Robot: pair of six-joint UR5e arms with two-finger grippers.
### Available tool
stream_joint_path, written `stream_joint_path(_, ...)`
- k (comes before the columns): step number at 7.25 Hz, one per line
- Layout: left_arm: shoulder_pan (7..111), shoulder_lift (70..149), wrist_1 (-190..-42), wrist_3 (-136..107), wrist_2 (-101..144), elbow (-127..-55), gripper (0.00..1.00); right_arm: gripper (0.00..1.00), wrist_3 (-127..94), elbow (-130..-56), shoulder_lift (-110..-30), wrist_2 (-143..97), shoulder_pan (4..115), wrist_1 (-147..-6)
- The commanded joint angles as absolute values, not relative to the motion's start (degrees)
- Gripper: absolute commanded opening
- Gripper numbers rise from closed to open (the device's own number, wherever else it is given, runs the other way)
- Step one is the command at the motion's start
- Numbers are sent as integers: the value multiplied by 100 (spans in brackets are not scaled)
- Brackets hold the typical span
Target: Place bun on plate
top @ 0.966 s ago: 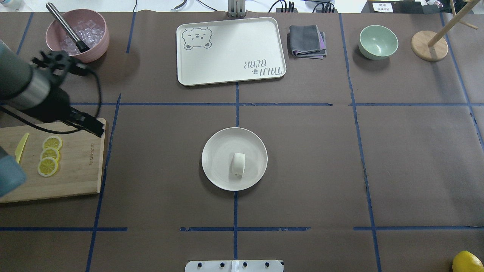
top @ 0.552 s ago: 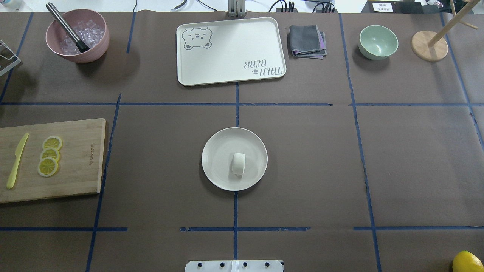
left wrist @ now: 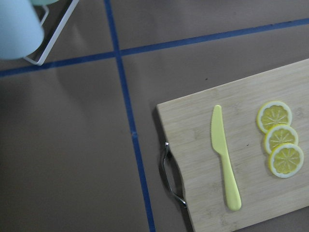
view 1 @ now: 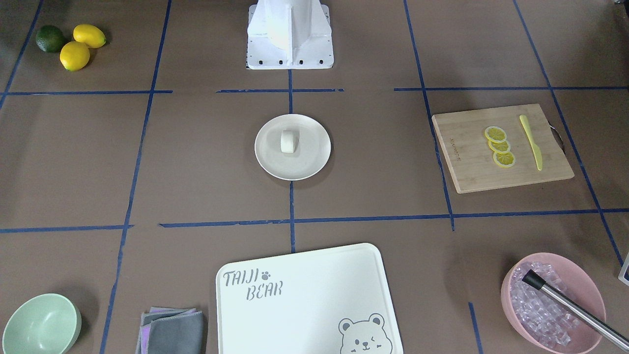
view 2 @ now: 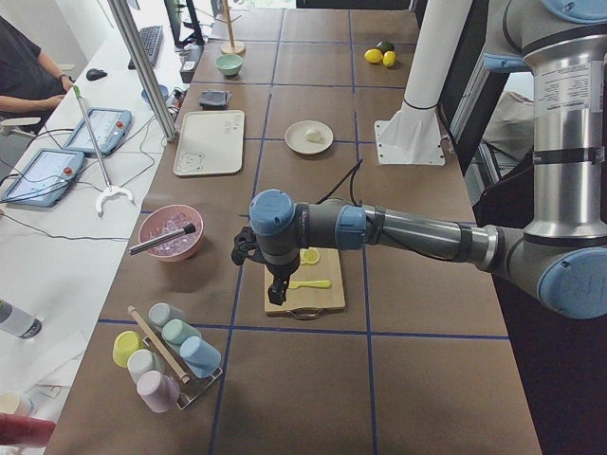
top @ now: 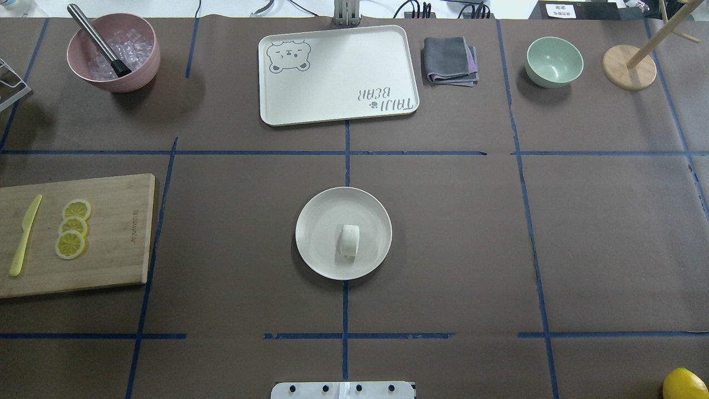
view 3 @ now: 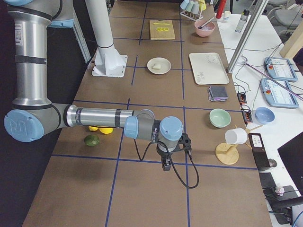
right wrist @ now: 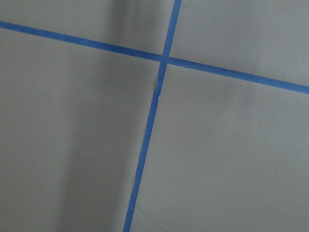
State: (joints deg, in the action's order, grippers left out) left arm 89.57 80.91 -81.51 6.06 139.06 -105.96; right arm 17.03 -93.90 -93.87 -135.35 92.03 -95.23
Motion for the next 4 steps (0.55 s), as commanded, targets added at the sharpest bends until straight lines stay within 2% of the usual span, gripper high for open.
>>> stream_joint_path(1, 8974, 8016, -8174, 151, 13896, -10608, 100, 100, 1705, -9378, -9413, -13535, 9202, -9501)
stream_joint_path(4, 8965, 8007, -8200, 158, 13878, -10521, 100, 100, 1696, -9369, -9413, -13544, 9202, -9501)
